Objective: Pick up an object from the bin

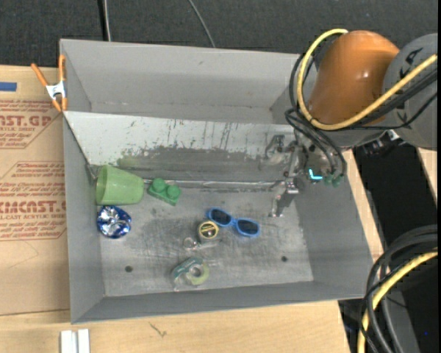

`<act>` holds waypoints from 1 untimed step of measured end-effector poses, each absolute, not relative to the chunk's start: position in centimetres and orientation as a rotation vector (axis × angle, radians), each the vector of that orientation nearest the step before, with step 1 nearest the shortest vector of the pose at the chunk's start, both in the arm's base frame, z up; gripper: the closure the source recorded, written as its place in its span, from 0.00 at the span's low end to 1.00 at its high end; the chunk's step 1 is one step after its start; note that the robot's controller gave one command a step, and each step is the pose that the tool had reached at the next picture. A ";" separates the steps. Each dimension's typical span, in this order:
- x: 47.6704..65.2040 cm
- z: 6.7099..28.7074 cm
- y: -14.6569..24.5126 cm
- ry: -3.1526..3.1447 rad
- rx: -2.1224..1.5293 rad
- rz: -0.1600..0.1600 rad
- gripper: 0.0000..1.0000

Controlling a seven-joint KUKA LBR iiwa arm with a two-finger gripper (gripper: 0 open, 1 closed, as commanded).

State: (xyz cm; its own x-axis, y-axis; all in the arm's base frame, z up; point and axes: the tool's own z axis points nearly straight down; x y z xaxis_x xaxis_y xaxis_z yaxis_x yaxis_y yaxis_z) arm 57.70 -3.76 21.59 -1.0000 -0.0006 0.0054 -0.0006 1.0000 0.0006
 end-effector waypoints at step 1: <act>58.9 7.3 -1.7 -3.144 -0.183 0.000 0.00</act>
Offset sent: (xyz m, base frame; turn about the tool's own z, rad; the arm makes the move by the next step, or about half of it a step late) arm 0.0082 0.0211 -0.1459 0.1156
